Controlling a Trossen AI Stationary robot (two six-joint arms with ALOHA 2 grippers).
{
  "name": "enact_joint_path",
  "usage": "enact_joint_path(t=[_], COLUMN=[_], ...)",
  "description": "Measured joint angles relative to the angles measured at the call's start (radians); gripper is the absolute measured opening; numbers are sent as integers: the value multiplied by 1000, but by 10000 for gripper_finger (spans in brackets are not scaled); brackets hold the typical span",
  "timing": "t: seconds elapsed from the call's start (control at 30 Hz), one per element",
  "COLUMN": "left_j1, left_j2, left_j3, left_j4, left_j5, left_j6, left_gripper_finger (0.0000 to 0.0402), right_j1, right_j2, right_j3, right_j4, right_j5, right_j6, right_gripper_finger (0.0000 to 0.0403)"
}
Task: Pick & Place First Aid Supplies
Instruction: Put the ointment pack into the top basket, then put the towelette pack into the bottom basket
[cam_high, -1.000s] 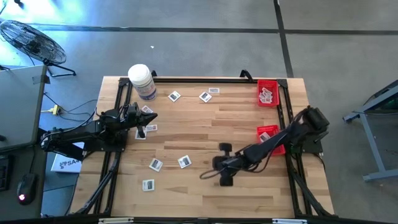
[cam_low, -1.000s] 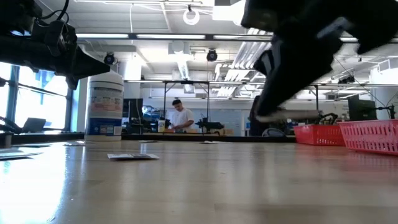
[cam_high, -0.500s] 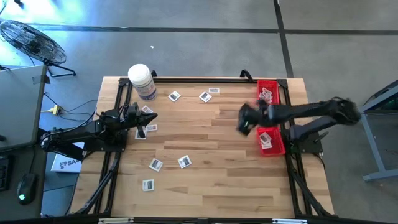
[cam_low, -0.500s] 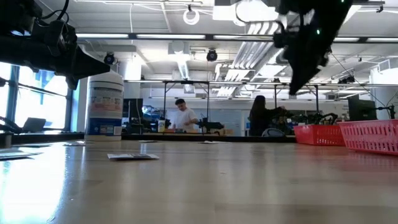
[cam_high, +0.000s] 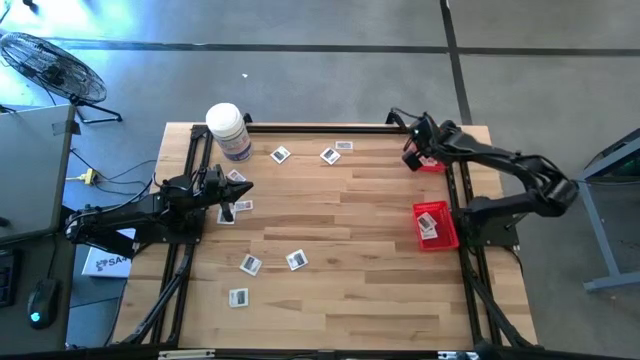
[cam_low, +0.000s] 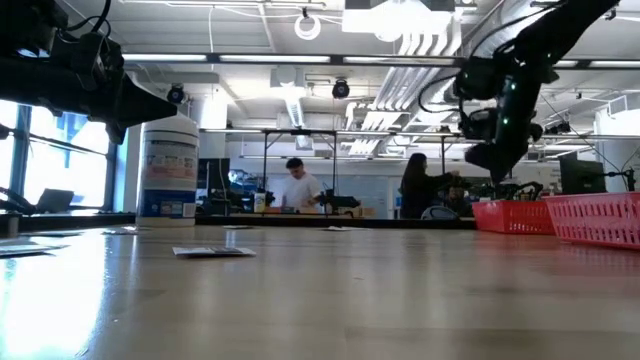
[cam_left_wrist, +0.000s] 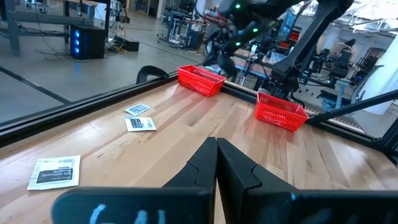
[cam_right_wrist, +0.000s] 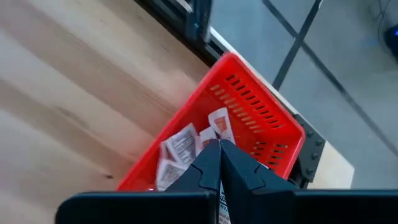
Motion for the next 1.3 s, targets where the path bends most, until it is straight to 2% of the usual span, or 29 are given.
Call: enact_joint_path(t=[0.2, 0.43, 0.57, 0.67, 0.8, 0.9, 1.17, 1.3], left_j1=[0, 0, 0, 0, 0, 0, 0, 0], left_j2=[0, 0, 0, 0, 0, 0, 0, 0], left_j3=[0, 0, 0, 0, 0, 0, 0, 0], left_j4=[0, 0, 0, 0, 0, 0, 0, 0], left_j5=[0, 0, 0, 0, 0, 0, 0, 0], left_j6=[0, 0, 0, 0, 0, 0, 0, 0], left_gripper_finger=[1, 1, 1, 1, 1, 1, 1, 1], right_j1=[-61, -62, -8, 58, 149, 210, 347, 370], right_j2=[62, 83, 83, 83, 86, 127, 418, 569], right_j3=[-28, -11, 57, 109, 146, 177, 365, 472], right_j4=[56, 56, 28, 37, 140, 207, 258, 258], right_j5=[-6, 22, 43, -46, -214, -300, -480, -499], right_j6=[-60, -86, -58, -52, -51, -20, -46, -117], right_gripper_finger=[22, 97, 131, 144, 148, 148, 150, 149])
